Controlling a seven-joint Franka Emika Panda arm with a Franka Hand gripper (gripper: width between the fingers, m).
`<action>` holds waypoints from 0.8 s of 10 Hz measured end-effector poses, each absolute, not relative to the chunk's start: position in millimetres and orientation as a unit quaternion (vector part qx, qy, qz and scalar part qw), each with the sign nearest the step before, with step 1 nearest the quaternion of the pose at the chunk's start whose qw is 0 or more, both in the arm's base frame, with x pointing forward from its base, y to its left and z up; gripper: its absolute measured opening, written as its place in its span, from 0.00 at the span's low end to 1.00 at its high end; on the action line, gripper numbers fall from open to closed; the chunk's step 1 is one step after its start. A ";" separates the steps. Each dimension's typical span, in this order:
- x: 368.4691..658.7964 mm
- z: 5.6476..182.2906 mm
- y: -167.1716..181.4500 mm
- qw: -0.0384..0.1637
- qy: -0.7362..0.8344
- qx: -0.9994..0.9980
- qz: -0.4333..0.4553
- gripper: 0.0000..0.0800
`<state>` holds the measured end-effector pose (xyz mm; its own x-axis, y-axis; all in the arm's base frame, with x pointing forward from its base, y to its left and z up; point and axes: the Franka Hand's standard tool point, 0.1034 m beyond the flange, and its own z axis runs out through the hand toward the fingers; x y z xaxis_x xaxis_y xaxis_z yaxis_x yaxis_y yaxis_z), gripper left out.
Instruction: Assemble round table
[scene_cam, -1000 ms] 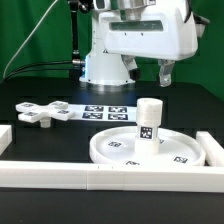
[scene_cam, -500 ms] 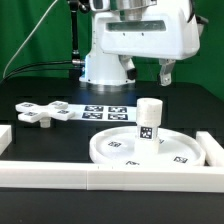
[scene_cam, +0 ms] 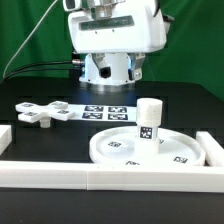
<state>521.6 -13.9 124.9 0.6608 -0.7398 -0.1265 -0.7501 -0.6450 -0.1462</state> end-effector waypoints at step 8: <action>509.5 111.4 -15.7 0.050 -0.047 -0.998 -0.007 0.81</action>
Offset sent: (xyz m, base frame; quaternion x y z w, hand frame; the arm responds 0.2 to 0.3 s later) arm -0.0149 -0.0139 -0.0156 -0.0606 0.0157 -0.4798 0.8752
